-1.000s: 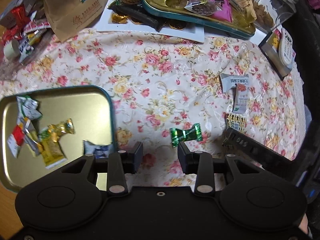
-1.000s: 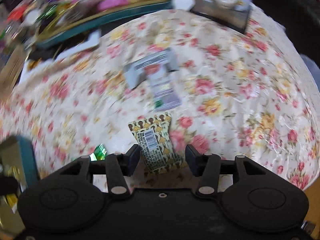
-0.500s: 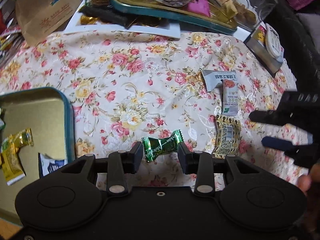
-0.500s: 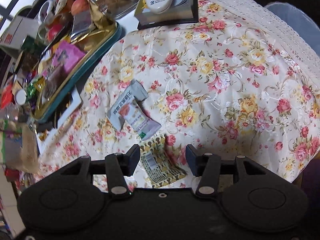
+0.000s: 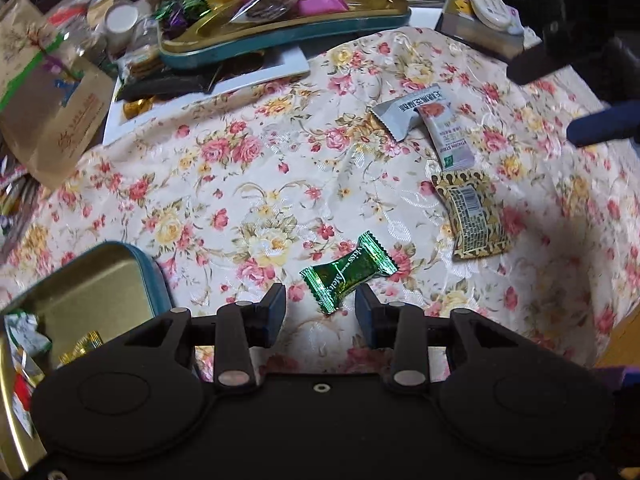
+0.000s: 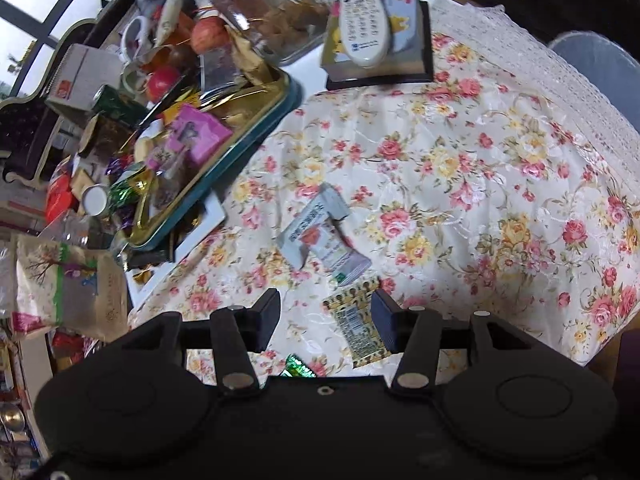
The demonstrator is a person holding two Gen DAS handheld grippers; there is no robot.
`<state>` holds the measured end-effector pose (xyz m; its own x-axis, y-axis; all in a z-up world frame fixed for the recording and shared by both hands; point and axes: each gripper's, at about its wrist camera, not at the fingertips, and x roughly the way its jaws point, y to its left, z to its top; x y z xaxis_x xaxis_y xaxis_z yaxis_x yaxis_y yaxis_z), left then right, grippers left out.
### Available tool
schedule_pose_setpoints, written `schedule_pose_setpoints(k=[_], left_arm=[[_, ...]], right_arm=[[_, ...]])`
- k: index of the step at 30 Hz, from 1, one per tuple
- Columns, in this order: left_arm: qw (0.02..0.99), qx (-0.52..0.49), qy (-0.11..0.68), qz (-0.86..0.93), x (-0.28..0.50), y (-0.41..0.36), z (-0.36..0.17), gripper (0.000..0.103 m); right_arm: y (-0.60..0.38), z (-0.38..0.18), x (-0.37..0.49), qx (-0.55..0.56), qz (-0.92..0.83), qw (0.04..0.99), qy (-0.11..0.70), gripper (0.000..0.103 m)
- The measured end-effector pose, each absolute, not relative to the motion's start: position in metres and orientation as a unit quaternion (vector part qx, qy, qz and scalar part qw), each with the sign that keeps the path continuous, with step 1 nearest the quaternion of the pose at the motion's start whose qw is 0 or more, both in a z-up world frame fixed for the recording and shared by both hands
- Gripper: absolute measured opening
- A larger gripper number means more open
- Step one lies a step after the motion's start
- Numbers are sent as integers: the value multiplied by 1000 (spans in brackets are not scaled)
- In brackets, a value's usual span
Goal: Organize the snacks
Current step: 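Reach the left tool to the green-wrapped candy while the right tool moves to the beige patterned packet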
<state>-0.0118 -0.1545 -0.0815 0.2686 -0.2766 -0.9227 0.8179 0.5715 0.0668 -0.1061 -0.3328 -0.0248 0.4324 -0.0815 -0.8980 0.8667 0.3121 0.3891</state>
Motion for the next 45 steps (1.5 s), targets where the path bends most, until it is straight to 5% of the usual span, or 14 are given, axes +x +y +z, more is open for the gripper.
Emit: schedule_pose_setpoints(k=[25,45], left_arm=[[742,258,541,-299,-7,-159,-41,46],[663,468,366,-456,-35,-177,-91,47]], right_arm=[[-334,38,-128,453,-303,754,367,53],[-330,0,-106,439,-319,725,425,53]])
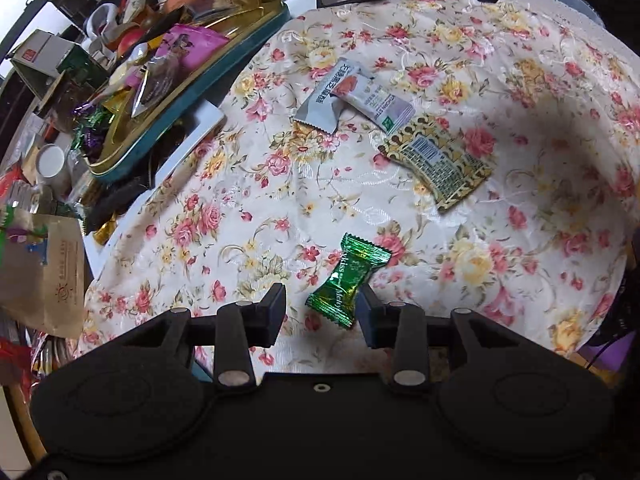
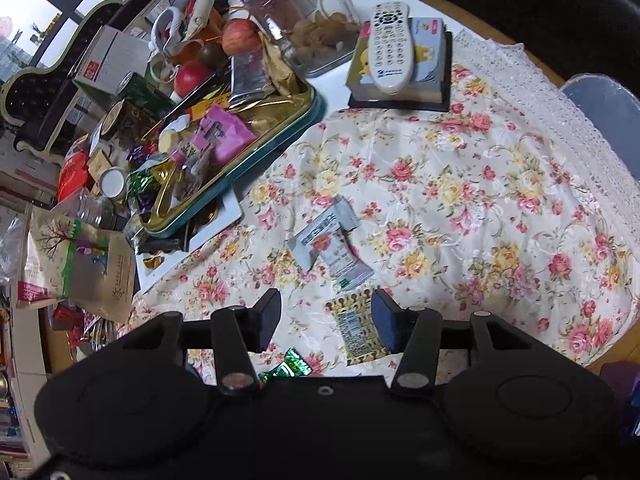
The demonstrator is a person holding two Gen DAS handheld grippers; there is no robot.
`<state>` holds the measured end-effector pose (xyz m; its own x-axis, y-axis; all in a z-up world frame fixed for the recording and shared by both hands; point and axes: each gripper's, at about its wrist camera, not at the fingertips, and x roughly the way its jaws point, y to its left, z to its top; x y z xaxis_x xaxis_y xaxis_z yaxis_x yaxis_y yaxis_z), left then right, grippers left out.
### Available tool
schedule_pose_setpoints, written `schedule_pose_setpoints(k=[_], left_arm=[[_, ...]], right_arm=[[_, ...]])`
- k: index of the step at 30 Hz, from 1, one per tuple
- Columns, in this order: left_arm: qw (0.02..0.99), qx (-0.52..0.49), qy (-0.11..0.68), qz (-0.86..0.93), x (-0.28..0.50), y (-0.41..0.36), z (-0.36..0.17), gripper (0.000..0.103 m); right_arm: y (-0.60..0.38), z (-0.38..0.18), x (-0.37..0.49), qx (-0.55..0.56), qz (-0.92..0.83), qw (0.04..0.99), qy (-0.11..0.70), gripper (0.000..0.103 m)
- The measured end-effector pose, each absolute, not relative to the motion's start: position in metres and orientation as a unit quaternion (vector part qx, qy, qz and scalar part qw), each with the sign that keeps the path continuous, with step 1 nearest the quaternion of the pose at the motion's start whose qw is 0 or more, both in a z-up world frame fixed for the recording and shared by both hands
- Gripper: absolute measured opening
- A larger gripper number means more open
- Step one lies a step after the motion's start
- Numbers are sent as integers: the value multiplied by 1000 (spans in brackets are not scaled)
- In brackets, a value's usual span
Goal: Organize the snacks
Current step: 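Reach the left tool to the green-wrapped candy while the right tool moves to the beige patterned packet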
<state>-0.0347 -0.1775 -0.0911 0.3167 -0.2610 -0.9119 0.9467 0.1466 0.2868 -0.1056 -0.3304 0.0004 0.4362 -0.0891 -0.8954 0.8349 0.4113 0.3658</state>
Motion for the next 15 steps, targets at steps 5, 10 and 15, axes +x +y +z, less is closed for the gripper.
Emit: schedule_pose_setpoints(k=[5,10,15], left_arm=[[664,440,399,-454,-15,-188,-102,47],[655,415,408,-482,-11,-193,-97,47],[636,418,396,-514,-15,-195,-89,47]], right_arm=[[-326,0,-97,442,-306,725,430,53],[-327,-3,-97,449,-304,720,433,53],[-334,-8,-105,467,-317,706,429,53]])
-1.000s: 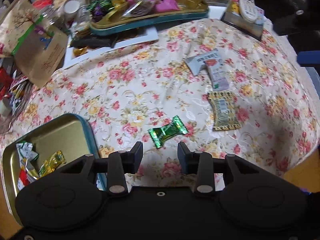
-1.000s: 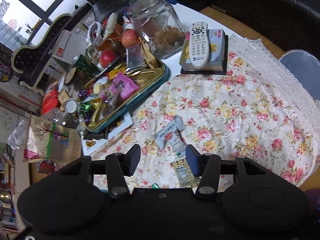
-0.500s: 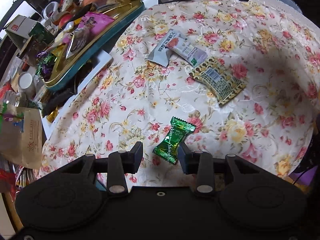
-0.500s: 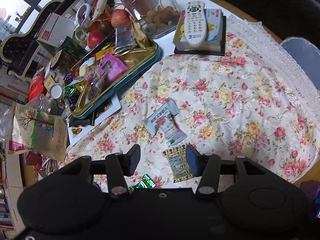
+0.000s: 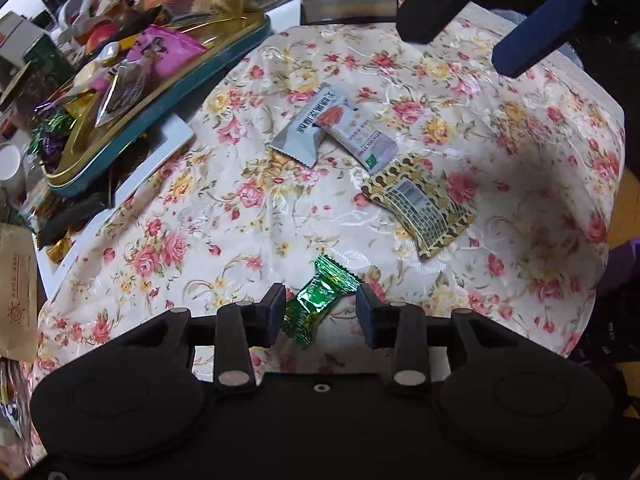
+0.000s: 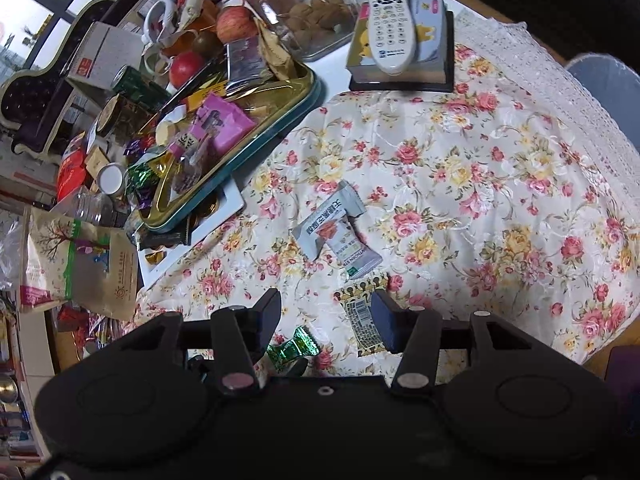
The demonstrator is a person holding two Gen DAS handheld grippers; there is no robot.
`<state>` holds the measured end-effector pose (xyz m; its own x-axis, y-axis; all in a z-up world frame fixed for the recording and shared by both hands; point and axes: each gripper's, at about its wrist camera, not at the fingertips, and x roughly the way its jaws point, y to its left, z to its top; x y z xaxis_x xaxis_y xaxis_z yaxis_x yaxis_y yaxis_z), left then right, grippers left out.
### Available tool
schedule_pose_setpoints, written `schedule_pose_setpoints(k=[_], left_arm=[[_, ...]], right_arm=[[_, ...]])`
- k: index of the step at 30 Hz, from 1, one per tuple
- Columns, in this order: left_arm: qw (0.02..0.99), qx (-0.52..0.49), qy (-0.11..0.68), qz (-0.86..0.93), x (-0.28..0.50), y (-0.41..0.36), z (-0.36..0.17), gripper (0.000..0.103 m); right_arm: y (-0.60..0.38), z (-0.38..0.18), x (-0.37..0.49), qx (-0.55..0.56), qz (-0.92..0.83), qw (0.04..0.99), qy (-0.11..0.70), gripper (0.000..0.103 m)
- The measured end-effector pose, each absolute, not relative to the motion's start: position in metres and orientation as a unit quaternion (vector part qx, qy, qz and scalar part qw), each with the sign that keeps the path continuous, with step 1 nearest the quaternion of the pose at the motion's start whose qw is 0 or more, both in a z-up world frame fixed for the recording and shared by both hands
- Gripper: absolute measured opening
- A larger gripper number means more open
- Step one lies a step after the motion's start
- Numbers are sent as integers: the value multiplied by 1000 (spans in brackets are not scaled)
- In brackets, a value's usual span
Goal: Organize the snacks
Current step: 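Reach the left tool to the green-wrapped candy while the right tool moves to the beige patterned packet, then grasp the green candy with the left tool while the right tool grasps the beige patterned packet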
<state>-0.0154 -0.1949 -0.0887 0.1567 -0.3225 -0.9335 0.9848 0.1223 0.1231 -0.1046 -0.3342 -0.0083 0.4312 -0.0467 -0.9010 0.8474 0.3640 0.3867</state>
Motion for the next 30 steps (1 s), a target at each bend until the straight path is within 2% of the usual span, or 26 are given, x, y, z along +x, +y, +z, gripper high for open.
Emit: schedule_pose_setpoints(k=[17,19,21,22,23,26,30], left_arm=[[616,439,403,-514,-17,-208,-110,47],[622,419,425,-507,-13,-210,-110,46],[627,393,453,-497,-7,-212,-111,40],[631,381,466,-489,-4,-214,-110,31],[639,374,479,-472,-1,-217,-111,28],[668,337,522,-409,9,-221,-108,25],[668,248,621,-327,32,-213,-109,24]], right_arm=[[-340,-15,-116,493,-318,687,429,53],[-340,-15,-115,494,-314,688,429,53],[-339,-15,-115,493,-312,689,430,53],[-339,-15,-115,491,-311,690,431,53],[-338,-15,-115,490,-311,690,432,53],[-339,-17,-116,489,-316,688,434,53],[-340,-25,-115,482,-326,682,443,53]])
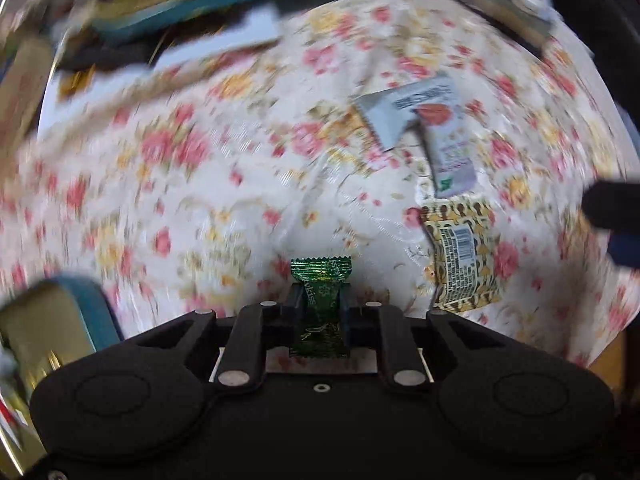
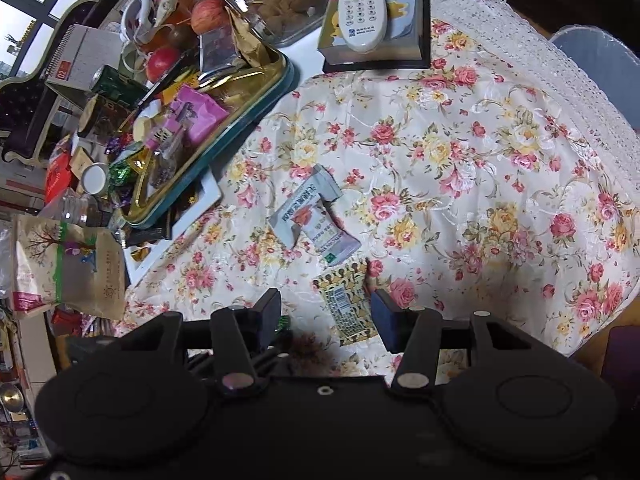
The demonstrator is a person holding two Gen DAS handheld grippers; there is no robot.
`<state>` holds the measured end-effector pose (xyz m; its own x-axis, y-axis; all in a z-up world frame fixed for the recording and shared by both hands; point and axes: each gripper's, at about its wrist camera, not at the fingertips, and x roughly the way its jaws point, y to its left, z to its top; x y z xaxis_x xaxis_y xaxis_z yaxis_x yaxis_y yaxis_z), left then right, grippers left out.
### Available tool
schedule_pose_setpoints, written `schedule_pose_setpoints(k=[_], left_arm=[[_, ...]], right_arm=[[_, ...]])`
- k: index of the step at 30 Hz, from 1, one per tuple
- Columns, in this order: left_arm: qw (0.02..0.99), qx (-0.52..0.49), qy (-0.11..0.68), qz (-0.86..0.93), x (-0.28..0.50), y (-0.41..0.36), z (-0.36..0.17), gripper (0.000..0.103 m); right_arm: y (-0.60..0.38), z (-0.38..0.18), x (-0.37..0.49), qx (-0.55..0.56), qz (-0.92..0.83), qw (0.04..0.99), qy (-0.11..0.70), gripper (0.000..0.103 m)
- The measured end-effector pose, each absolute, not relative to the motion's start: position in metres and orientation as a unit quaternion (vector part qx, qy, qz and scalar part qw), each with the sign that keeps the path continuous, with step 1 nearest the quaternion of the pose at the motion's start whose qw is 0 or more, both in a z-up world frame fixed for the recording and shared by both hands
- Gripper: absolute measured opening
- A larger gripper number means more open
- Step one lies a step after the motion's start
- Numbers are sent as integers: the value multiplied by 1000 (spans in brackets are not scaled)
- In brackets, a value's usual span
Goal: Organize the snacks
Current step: 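Grasp the green candy with the left tool while the right tool grasps the beige patterned packet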
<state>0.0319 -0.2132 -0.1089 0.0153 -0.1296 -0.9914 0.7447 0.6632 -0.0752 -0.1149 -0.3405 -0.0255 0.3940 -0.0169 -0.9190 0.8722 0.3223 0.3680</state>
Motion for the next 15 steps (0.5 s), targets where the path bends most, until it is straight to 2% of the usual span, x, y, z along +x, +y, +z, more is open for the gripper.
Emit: schedule_pose_setpoints(k=[3,11,15], left_arm=[[662,214,661,-280,40,-202,-102,24],[712,202,628,-240,57,-177,-34,24],[726,158,625,-241,69,-157,-7,24]], right_arm=[[-341,-38,-112,475,-338,671,458,53],[-332,-73,-93,430,-354,668,494,54],[-324,-86,-81,402,-346,679,506,55]])
